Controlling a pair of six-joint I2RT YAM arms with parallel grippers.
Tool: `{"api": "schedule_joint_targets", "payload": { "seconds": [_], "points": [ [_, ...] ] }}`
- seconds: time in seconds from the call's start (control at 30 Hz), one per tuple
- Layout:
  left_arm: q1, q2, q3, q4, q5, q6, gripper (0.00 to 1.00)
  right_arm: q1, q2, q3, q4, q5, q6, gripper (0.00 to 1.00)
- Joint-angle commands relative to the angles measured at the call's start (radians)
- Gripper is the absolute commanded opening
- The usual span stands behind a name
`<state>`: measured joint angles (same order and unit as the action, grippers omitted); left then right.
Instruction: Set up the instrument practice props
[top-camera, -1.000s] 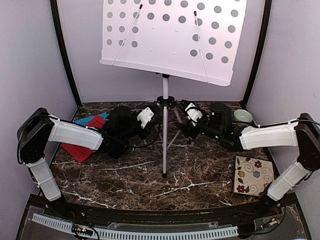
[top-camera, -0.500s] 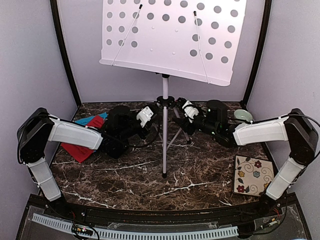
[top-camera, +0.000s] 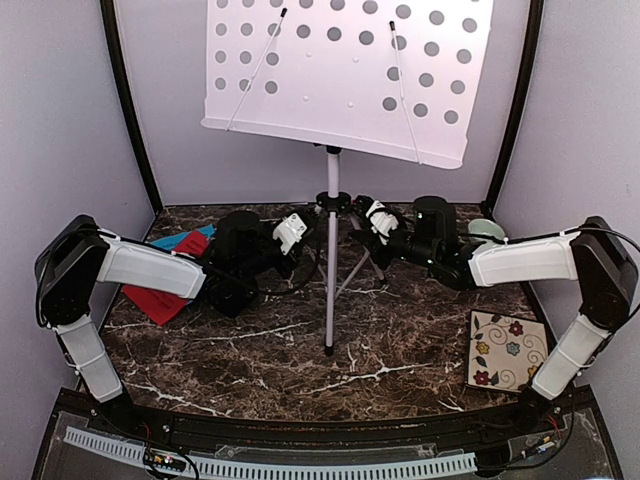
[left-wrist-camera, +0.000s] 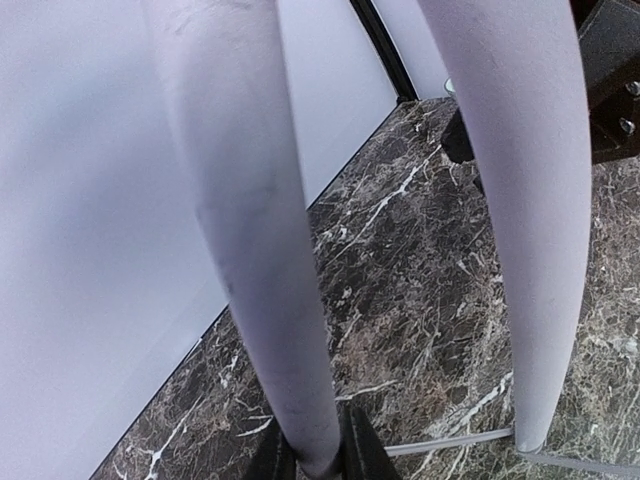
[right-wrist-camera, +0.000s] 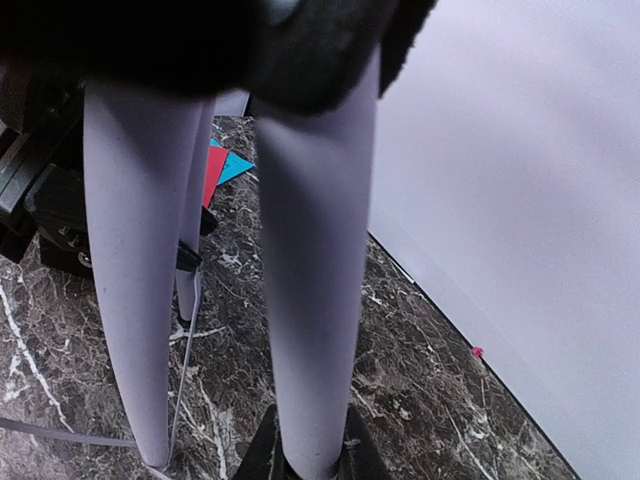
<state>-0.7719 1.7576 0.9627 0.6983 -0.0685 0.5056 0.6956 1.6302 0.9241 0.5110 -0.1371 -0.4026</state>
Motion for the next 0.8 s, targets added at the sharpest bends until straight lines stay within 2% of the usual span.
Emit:
{"api": "schedule_joint_targets", "payload": {
  "seconds": [0.0,0.5,0.77],
  "points": [
    [0.007,-0.009,0.031,0.034,-0.016,0.113,0.02,-0.044,-0.066,0.006,0.004,0.061,-0.032,0.00],
    [0.119,0.007,0.066,0.059,0.006,0.240,0.00,-0.187,-0.072,0.039,0.001,0.080,-0.153,0.00],
    [0.137,0.081,0.110,0.092,0.021,0.267,0.00,-0.224,0.033,0.164,-0.066,0.071,-0.272,0.00]
  ]
}}
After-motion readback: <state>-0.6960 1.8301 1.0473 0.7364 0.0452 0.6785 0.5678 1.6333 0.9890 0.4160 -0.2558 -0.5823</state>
